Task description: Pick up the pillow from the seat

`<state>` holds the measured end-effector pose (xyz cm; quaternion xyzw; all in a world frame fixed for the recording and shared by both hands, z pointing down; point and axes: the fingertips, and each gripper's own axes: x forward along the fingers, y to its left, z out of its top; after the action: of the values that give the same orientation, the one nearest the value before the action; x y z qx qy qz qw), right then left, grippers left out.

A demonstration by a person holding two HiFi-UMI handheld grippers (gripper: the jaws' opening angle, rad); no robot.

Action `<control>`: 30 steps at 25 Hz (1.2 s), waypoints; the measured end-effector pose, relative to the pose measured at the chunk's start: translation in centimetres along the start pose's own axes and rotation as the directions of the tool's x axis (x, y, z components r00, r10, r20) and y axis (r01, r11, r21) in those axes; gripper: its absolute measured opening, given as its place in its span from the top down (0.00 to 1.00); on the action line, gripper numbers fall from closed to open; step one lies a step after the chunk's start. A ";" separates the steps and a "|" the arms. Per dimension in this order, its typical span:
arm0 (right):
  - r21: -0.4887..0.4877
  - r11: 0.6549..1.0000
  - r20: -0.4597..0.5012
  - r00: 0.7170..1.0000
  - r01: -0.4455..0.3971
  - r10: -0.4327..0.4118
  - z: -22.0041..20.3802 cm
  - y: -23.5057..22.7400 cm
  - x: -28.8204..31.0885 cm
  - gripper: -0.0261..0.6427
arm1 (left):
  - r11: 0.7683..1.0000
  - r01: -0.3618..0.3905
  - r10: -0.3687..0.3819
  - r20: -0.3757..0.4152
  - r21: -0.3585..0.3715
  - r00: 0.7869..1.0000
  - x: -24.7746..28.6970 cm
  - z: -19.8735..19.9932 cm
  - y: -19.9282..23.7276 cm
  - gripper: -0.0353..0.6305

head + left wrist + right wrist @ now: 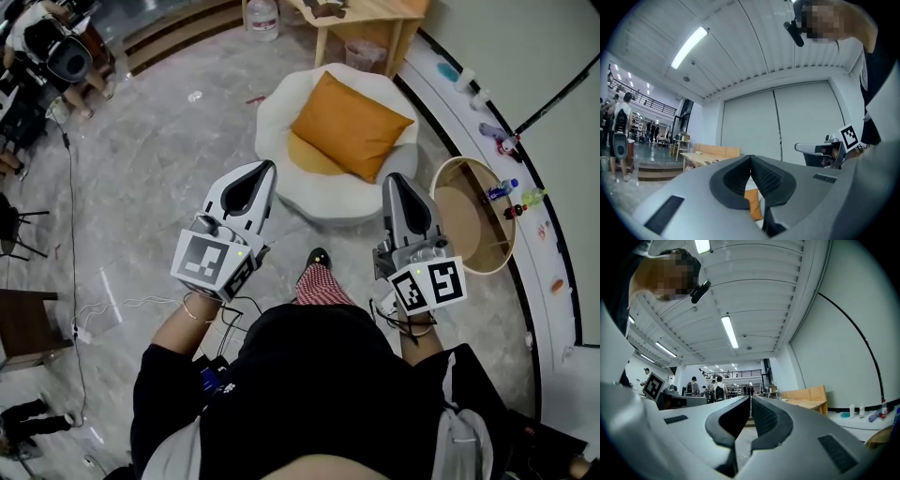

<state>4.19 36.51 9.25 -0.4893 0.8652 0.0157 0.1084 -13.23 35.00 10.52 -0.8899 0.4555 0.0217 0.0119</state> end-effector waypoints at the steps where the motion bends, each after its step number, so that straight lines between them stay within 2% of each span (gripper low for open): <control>1: 0.001 1.000 0.003 1.000 -0.004 0.004 -0.1 -0.3 0.5 0.93 | 1.000 -0.002 0.002 -0.003 0.002 1.000 0.4 -0.1 0.3 0.93; 4: -0.004 1.000 0.006 1.000 -0.015 0.015 -0.6 -0.7 1.5 0.93 | 1.000 -0.003 0.003 -0.011 0.018 1.000 1.1 -0.2 1.0 0.93; 8: 0.001 1.000 -0.002 1.000 -0.016 0.016 -0.8 -2.6 3.7 0.93 | 1.000 -0.014 0.013 -0.012 -0.021 1.000 3.2 -0.9 2.5 0.93; 14: -0.002 1.000 0.004 1.000 -0.026 0.026 -1.2 -4.0 5.6 0.93 | 1.000 -0.003 0.004 -0.029 0.029 1.000 5.7 -0.5 3.2 0.93; 22: -0.021 0.999 -0.022 0.999 -0.026 0.025 -2.0 -3.9 6.0 0.93 | 1.000 -0.009 0.008 0.055 0.028 0.998 6.5 0.1 3.7 0.93; 25: -0.021 1.000 -0.027 0.999 -0.024 0.023 -2.1 -3.9 6.0 0.93 | 0.998 -0.016 0.011 0.087 0.054 0.996 6.7 2.1 3.3 0.93; 30: -0.026 0.999 -0.028 0.999 -0.021 0.020 -2.3 -3.8 6.2 0.93 | 0.997 -0.011 0.001 0.131 0.074 0.991 6.5 0.4 3.8 0.93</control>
<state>4.00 29.02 10.54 -0.4819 0.8714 0.0213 0.0899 -12.53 27.50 9.75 -0.8841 0.4569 0.0632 0.0746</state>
